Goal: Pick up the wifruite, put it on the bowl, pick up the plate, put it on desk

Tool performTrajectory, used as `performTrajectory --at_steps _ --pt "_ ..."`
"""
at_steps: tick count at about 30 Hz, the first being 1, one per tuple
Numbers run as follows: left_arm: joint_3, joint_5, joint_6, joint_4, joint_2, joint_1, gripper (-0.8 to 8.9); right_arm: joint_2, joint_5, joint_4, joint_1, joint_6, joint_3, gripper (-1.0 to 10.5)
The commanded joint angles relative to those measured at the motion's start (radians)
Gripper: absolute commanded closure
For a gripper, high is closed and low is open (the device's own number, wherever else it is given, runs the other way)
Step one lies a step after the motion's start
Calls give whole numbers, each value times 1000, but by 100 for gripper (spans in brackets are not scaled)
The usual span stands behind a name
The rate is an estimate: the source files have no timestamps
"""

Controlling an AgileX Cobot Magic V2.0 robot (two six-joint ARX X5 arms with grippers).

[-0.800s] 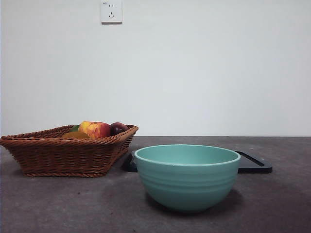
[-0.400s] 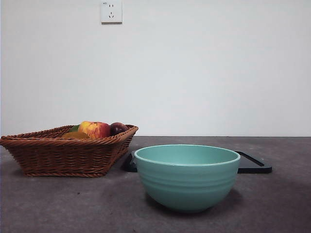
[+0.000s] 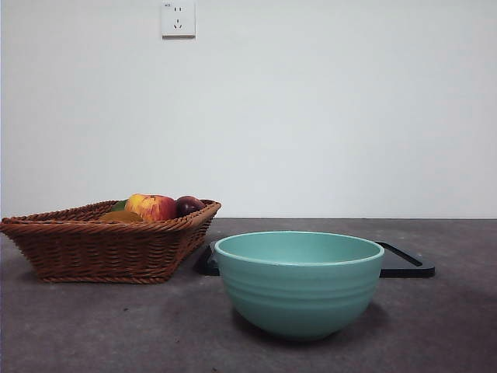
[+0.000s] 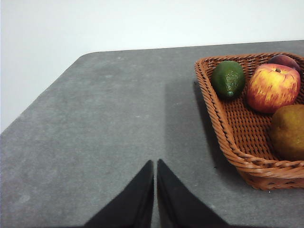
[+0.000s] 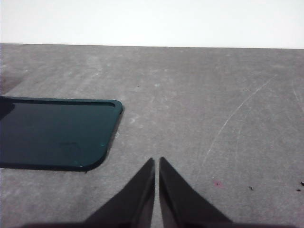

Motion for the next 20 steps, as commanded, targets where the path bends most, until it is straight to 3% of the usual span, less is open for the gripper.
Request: performTrajectory --at_steps 1,20 --pt "-21 -3 -7 -7 -2 2 803 -2 0 -9 3 12 -6 941" --pt "-21 -3 -7 -7 -2 2 803 -2 0 16 3 14 -5 941"
